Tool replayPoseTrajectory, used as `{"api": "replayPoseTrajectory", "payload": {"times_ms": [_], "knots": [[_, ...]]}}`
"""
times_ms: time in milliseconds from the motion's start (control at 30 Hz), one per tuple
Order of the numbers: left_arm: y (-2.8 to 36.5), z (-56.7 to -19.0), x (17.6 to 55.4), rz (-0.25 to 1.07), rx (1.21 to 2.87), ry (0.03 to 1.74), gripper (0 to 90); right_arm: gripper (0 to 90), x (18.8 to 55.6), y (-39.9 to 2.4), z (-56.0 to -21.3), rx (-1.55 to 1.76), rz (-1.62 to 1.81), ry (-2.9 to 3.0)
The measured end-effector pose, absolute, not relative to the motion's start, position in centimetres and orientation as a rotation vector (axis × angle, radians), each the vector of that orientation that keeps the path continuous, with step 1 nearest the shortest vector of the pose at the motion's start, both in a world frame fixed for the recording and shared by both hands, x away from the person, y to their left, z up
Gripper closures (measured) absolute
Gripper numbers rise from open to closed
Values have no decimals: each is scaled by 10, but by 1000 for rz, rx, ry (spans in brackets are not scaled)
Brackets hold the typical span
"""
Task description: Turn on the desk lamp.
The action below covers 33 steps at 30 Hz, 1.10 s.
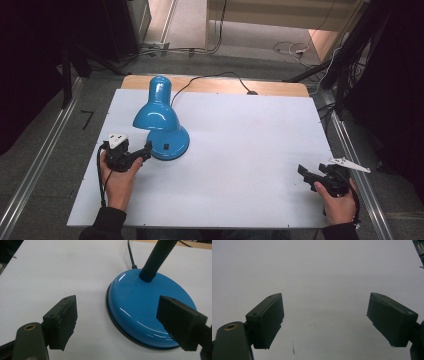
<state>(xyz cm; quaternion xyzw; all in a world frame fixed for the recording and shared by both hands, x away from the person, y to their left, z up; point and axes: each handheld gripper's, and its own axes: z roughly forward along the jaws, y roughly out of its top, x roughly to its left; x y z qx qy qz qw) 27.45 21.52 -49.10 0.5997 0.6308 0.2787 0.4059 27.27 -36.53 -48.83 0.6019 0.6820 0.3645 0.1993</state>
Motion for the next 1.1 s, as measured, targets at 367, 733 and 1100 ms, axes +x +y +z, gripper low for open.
{"api": "replayPoseTrajectory", "payload": {"times_ms": [367, 733, 1100], "knots": [[213, -490, 278, 708, 1505, 1591, 178, 128, 273, -365, -488, 1682, 1020, 1911], [207, -490, 285, 700, 1518, 1579, 185, 128, 273, -365, -489, 1684, 1017, 1915], [199, -491, 292, 720, 1545, 1558, 259, 132, 273, -365, -489, 1682, 1020, 1917]]}}
